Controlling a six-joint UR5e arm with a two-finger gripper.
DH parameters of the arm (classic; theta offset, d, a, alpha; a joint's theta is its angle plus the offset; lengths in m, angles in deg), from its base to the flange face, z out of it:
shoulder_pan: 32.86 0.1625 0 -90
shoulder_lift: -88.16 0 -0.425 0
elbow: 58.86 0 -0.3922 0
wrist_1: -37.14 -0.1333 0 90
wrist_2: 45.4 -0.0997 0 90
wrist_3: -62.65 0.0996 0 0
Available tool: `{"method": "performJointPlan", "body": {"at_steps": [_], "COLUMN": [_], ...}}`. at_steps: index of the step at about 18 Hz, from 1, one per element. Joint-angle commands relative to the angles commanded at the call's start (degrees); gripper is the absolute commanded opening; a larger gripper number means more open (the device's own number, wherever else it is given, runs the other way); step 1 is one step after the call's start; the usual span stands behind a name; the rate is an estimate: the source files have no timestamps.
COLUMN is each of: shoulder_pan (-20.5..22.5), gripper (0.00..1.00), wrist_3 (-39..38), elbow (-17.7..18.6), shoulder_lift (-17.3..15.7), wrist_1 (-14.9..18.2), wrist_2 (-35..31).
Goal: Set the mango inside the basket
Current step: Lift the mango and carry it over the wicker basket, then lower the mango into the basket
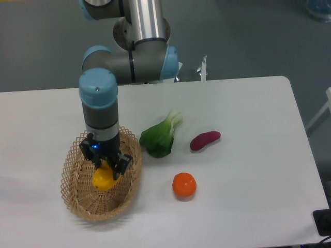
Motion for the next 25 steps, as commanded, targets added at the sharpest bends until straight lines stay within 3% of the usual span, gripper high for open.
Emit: {"method": "performJointPlan", "body": {"at_steps": [12,25], "shoulder_pan": [-3.34,-3.87], "gripper": [0.49,0.51], "wrist_3": [-2.46,-2.46], "elbow": [-1.32,-1.05], "shoulder_lift": [5.18,5.98], "wrist_1": [-0.44,-0.53], "wrist_2": [-5.09,-5.45]}}
